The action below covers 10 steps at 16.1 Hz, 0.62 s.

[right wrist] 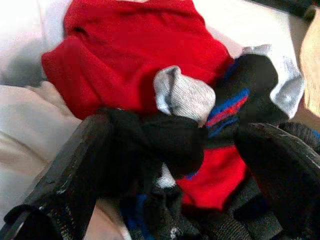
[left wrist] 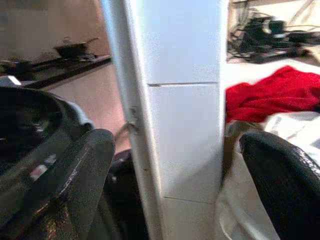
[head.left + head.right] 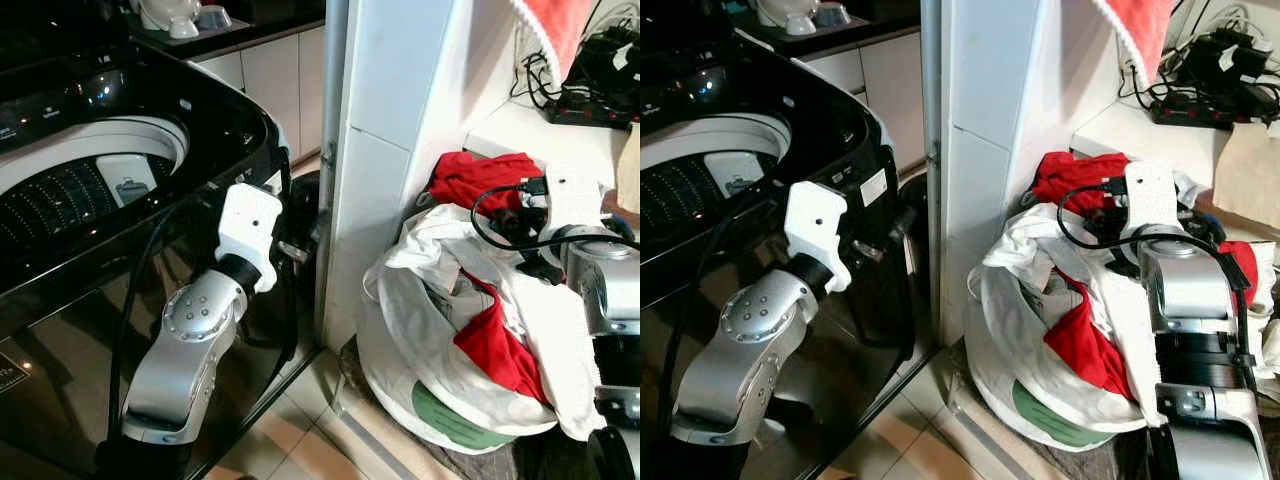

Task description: Clothes washing

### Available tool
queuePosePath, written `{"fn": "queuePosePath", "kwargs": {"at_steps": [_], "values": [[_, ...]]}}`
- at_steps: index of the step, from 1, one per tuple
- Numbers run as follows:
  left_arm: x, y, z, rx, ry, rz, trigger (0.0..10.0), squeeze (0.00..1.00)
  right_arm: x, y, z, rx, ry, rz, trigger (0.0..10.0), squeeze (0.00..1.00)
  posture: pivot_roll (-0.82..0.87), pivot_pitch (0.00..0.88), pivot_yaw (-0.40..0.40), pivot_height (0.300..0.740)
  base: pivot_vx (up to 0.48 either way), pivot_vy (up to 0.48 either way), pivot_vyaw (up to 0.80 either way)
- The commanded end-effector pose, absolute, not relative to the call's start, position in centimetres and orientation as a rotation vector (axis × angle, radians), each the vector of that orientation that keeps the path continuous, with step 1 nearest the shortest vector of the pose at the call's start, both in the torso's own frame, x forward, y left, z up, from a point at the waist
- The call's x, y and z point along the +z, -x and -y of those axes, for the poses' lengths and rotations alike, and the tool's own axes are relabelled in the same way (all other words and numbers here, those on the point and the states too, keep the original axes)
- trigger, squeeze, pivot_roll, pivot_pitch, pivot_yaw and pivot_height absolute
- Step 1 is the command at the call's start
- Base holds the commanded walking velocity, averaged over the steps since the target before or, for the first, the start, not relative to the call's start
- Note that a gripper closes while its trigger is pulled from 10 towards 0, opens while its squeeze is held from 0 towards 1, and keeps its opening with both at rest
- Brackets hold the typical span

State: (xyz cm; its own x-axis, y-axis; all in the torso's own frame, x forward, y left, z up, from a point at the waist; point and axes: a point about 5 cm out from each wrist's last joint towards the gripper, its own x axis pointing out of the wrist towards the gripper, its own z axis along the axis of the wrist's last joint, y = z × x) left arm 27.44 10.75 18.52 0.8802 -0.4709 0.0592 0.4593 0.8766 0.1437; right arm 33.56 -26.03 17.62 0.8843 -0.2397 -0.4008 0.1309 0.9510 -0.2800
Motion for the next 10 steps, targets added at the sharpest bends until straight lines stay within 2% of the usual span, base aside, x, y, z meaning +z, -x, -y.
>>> {"fn": "queuePosePath", "kwargs": {"at_steps": [1,7,9,10], "values": [[18.7,-27.2,-10.5,-0.532,-0.136,0.096,10.0,0.00,18.2,-33.9,26.8,-0.247,0.249,-0.447,10.0,0.00,-0.09,0.000,0.004,0.740,0.000,0.000,0.00],[18.4,-26.6,-10.8,-0.558,-0.160,0.091,10.0,0.00,16.9,-35.0,26.2,-0.186,0.241,-0.561,10.0,0.00,-0.06,0.000,-0.042,0.740,0.000,0.000,0.00],[18.4,-25.3,-10.6,-0.649,-0.164,0.094,10.0,0.00,16.1,-34.7,26.6,-0.185,0.260,-0.670,8.5,0.00,-0.05,0.000,-0.068,0.740,0.000,0.000,0.00],[18.4,-24.9,-10.4,-0.678,-0.163,0.093,10.0,0.00,16.0,-34.7,26.7,-0.186,0.260,-0.679,6.9,0.00,-0.04,0.000,-0.073,0.740,0.000,0.000,0.00]]}}
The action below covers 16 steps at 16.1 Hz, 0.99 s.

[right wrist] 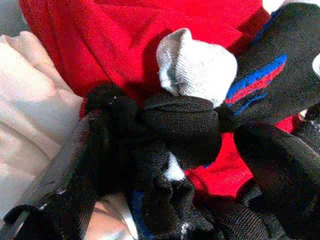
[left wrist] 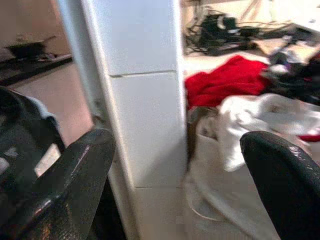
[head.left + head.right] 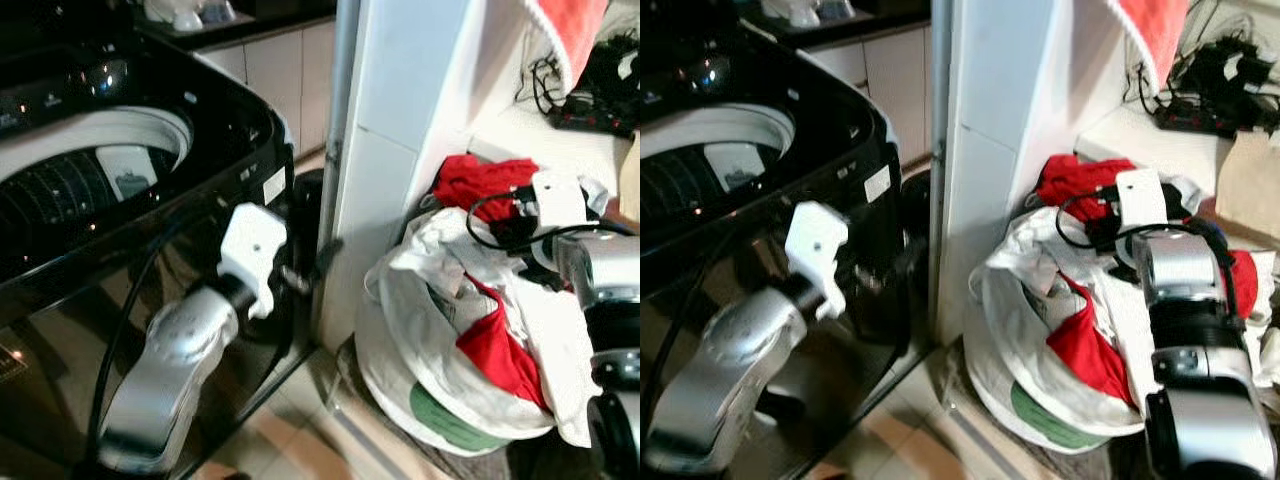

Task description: Clothes washing

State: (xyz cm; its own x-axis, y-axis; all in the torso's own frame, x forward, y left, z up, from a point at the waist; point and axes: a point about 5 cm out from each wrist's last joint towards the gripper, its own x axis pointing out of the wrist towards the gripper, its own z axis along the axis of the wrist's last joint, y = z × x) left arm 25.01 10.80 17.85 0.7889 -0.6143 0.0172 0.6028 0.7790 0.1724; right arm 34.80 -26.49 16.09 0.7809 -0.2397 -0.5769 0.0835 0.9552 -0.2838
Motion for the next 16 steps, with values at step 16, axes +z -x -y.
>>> {"fn": "queuePosePath", "kwargs": {"at_steps": [16], "values": [[18.20,-24.75,-9.70,-0.717,0.029,0.010,10.0,0.00,16.03,-34.24,27.67,-0.207,0.189,-0.641,0.0,0.00,-0.05,0.000,-0.030,0.740,0.000,0.000,0.00]]}}
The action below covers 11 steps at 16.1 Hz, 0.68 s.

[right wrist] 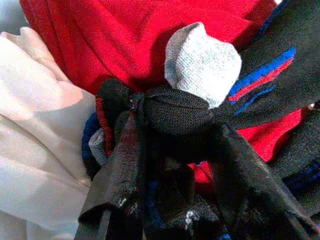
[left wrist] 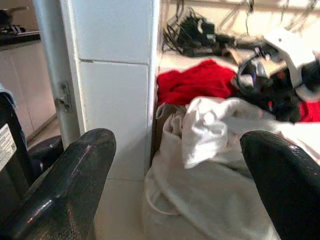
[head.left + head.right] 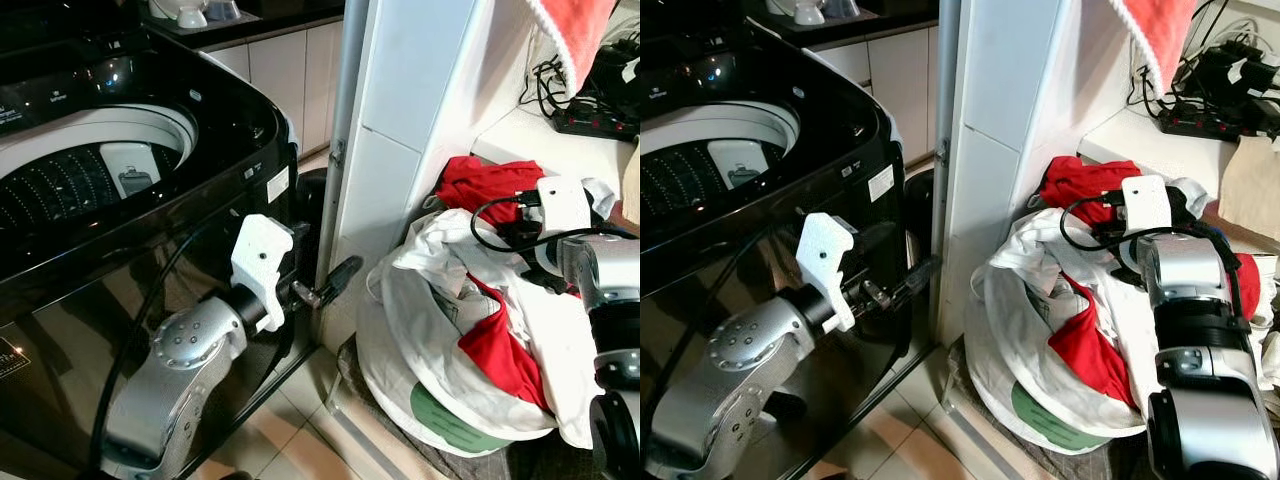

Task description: Clothes washing

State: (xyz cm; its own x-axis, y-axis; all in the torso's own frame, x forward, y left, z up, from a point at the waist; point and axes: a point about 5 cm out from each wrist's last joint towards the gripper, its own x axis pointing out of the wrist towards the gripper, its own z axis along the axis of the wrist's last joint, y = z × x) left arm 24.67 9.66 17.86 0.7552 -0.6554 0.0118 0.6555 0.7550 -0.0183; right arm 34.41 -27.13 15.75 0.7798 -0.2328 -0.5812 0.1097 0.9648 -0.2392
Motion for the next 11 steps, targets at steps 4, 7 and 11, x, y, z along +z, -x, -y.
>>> {"fn": "queuePosePath", "kwargs": {"at_steps": [4,7,11], "values": [[18.9,-25.8,-10.1,-0.627,0.029,0.039,10.0,0.00,17.4,-34.0,28.0,-0.224,0.188,-0.591,0.0,0.00,-0.06,0.000,-0.022,0.740,0.000,0.000,0.00],[19.5,-25.7,-10.3,-0.630,0.048,0.059,10.0,0.00,20.9,-33.8,27.7,-0.204,0.205,-0.479,0.0,0.00,-0.06,0.000,-0.020,0.740,0.000,0.000,0.00],[20.4,-26.2,-10.7,-0.577,-0.018,0.121,10.0,0.00,26.1,-32.8,26.7,-0.119,0.205,-0.339,0.0,0.00,-0.07,0.000,-0.009,0.740,0.000,0.000,0.00]]}}
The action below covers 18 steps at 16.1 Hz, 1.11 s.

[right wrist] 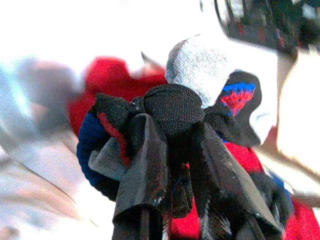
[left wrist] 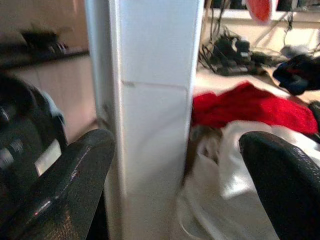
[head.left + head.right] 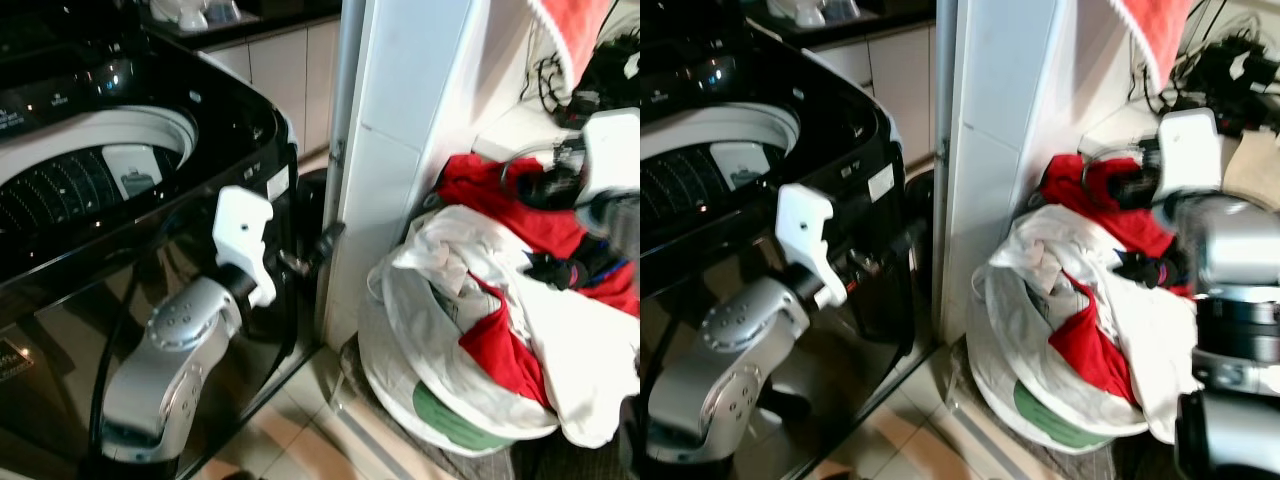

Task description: Clothes washing

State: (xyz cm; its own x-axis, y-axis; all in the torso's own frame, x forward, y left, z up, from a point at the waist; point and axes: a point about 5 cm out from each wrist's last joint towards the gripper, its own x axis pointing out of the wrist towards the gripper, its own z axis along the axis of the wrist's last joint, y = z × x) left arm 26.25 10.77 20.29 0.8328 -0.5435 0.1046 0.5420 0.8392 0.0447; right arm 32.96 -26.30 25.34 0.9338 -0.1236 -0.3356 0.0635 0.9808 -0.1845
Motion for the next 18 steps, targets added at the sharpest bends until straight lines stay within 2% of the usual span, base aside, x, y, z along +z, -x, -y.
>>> {"fn": "queuePosePath", "kwargs": {"at_steps": [1,3,4,5,10,12,13,18], "values": [[22.2,-26.6,-10.6,-0.562,-0.049,0.223,10.0,0.00,28.3,-32.7,24.3,0.055,0.066,-0.231,0.0,0.00,-0.08,0.000,-0.003,0.740,0.000,0.000,0.00],[24.0,-27.1,-10.1,-0.571,-0.047,0.295,10.0,0.00,29.2,-32.6,21.4,0.246,-0.093,-0.161,0.0,0.00,-0.08,0.000,-0.001,0.740,0.000,0.000,0.00],[25.1,-27.2,-9.7,-0.583,-0.040,0.336,10.0,0.35,29.0,-32.7,19.8,0.322,-0.155,-0.151,0.0,0.00,-0.08,0.000,-0.001,0.740,0.000,0.000,0.00],[26.9,-27.2,-8.8,-0.628,-0.034,0.412,10.0,1.00,28.7,-32.6,17.6,0.430,-0.221,-0.148,0.0,0.00,-0.07,0.000,-0.005,0.740,0.000,0.000,0.00],[27.1,-27.1,-6.2,-0.738,-0.142,0.436,10.0,1.00,28.2,-31.5,12.7,0.640,-0.269,-0.158,0.0,0.00,-0.07,0.000,-0.013,0.740,0.000,0.000,0.00],[26.4,-27.1,-6.2,-0.736,-0.182,0.414,10.0,1.00,28.6,-31.2,11.9,0.683,-0.285,-0.146,0.0,0.00,-0.07,0.000,-0.014,0.740,0.000,0.000,0.00],[26.2,-27.4,-6.6,-0.697,-0.206,0.407,10.0,0.00,28.9,-31.0,11.7,0.724,-0.293,-0.139,0.0,0.00,-0.07,0.000,-0.015,0.740,0.000,0.000,0.00],[25.7,-27.8,-7.9,-0.626,-0.264,0.415,10.0,0.00,29.2,-29.6,11.1,0.835,-0.298,-0.142,0.0,0.00,-0.06,0.000,-0.018,0.740,0.000,0.000,0.00]]}}
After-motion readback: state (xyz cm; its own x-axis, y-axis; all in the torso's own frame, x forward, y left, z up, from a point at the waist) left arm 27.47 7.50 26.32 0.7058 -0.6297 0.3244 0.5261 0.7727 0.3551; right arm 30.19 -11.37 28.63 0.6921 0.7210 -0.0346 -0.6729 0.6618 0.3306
